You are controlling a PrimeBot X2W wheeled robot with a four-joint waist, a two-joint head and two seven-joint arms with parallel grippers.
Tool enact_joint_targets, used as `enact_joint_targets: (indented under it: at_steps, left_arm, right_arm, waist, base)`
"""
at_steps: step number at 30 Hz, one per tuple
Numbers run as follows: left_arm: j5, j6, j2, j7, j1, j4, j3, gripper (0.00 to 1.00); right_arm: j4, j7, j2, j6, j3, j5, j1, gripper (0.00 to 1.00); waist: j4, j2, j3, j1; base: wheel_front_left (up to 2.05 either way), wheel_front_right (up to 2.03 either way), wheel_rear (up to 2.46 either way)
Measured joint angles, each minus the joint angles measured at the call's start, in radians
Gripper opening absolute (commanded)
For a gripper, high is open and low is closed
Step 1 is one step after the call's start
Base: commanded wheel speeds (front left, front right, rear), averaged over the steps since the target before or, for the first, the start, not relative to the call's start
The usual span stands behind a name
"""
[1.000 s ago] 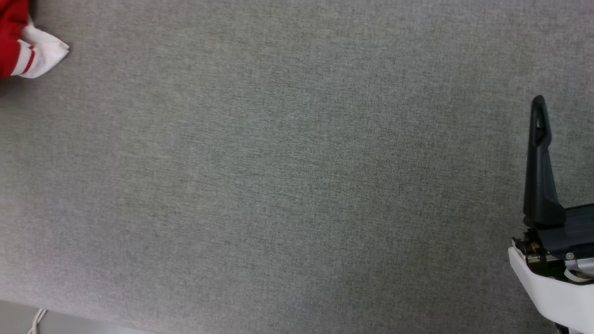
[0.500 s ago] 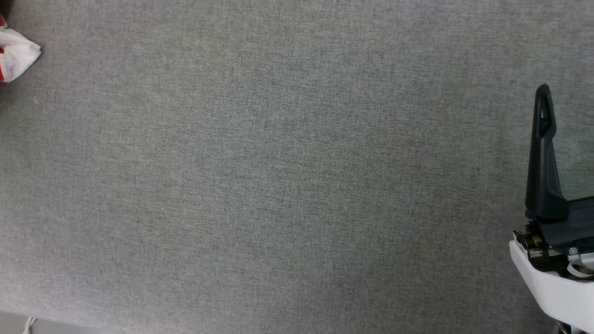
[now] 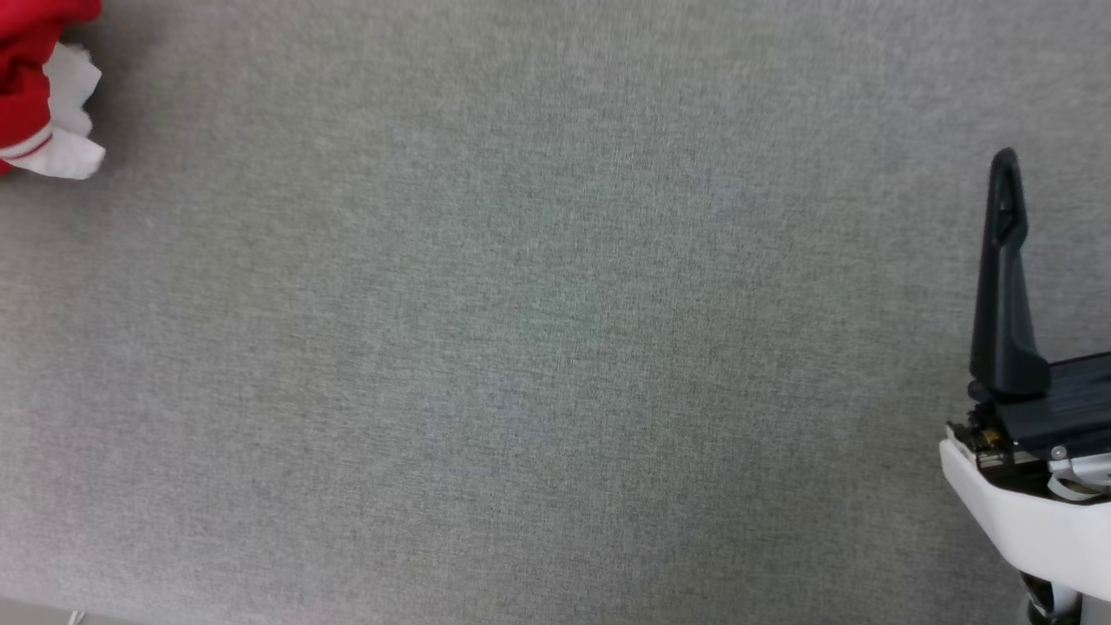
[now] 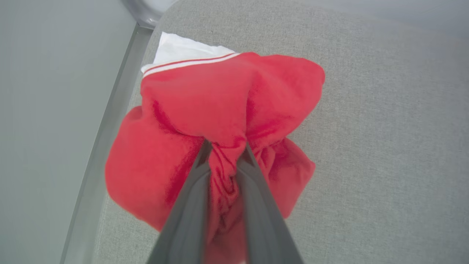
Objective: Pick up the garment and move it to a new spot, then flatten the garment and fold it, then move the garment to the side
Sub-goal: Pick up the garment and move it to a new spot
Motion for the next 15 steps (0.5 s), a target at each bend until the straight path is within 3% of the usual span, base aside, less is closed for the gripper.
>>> enact_joint_targets:
  at_steps: [5,15]
  left_arm:
    - [0.021,0.000,0.035,0.015,-0.052,-0.109,-0.073,0.00]
    - [0.040,0.000,0.011,0.066,-0.214,-0.371,-0.244,0.00]
  right_arm:
    - [0.021,0.000,0.009,0.000,0.010,0.024,0.020,1.00]
    - [0.056,0.000,0.014,0.000,0.011,0.092,0.060,1.00]
  waist:
    - [-0.010,0.0000,-0.084,-0.0001]
    - [-0.047,0.0000,-0.202,-0.0003]
  base:
    - [0.00,0.00,0.00]
    - [0.00,0.00,0.00]
